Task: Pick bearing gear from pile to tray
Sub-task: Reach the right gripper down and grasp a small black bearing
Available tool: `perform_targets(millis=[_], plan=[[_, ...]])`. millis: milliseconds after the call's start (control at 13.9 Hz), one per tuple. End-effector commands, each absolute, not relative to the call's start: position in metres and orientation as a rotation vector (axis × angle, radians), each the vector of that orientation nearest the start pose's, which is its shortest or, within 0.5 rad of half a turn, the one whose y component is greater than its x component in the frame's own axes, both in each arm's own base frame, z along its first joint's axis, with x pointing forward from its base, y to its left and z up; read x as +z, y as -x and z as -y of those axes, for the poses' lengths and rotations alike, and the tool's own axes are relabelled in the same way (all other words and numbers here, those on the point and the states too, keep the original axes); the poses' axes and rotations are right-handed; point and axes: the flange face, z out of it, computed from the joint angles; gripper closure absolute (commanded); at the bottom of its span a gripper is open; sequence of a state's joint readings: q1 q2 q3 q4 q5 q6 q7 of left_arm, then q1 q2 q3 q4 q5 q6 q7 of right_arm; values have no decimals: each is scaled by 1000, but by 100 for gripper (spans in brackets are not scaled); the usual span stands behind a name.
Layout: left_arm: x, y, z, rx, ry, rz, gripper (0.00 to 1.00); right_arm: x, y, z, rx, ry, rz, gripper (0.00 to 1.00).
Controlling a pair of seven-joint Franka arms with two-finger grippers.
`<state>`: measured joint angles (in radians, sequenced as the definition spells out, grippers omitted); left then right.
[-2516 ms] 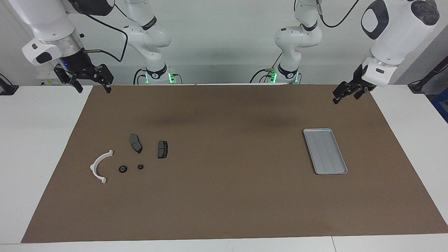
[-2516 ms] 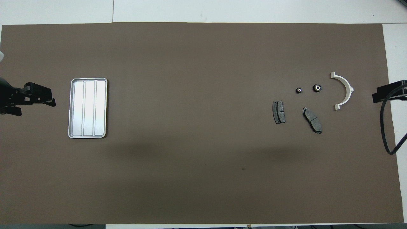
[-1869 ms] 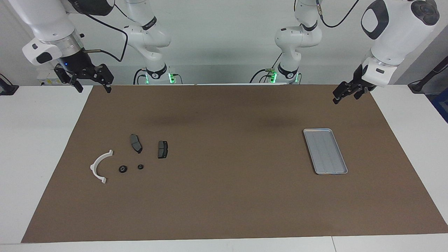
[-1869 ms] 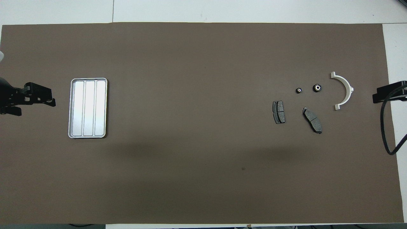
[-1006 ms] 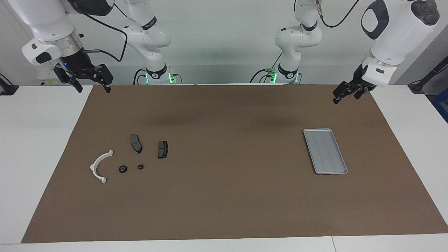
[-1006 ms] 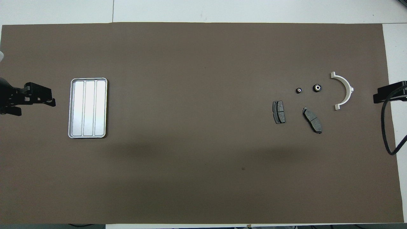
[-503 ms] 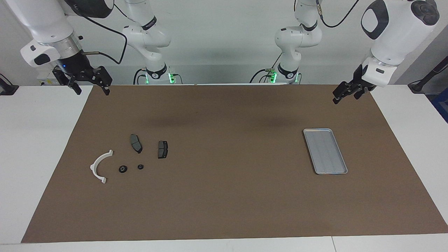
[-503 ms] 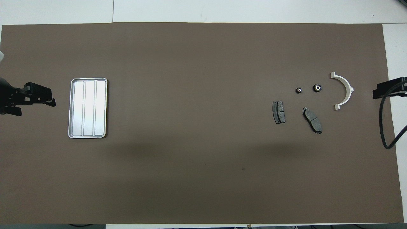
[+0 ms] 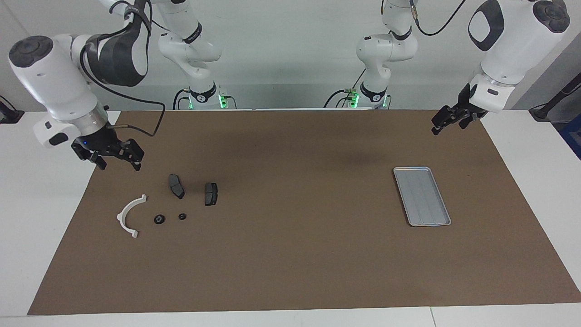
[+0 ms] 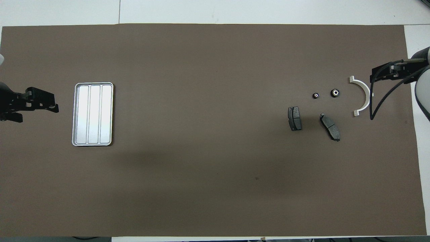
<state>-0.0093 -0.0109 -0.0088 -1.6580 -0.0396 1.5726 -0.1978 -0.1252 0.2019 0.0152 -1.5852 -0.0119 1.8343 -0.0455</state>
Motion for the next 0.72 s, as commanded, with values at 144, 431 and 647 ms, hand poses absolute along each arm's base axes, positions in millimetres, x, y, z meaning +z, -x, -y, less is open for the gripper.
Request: perform_targets(millis=[144, 431, 647], plan=[[592, -541, 13, 112, 3141, 282, 0, 472, -661, 71, -136, 3156, -41, 3], [592, -541, 13, 109, 3141, 282, 0, 418, -685, 66, -175, 3160, -11, 4], [592, -541, 13, 109, 3141, 282, 0, 384, -686, 58, -122, 3157, 10, 5]])
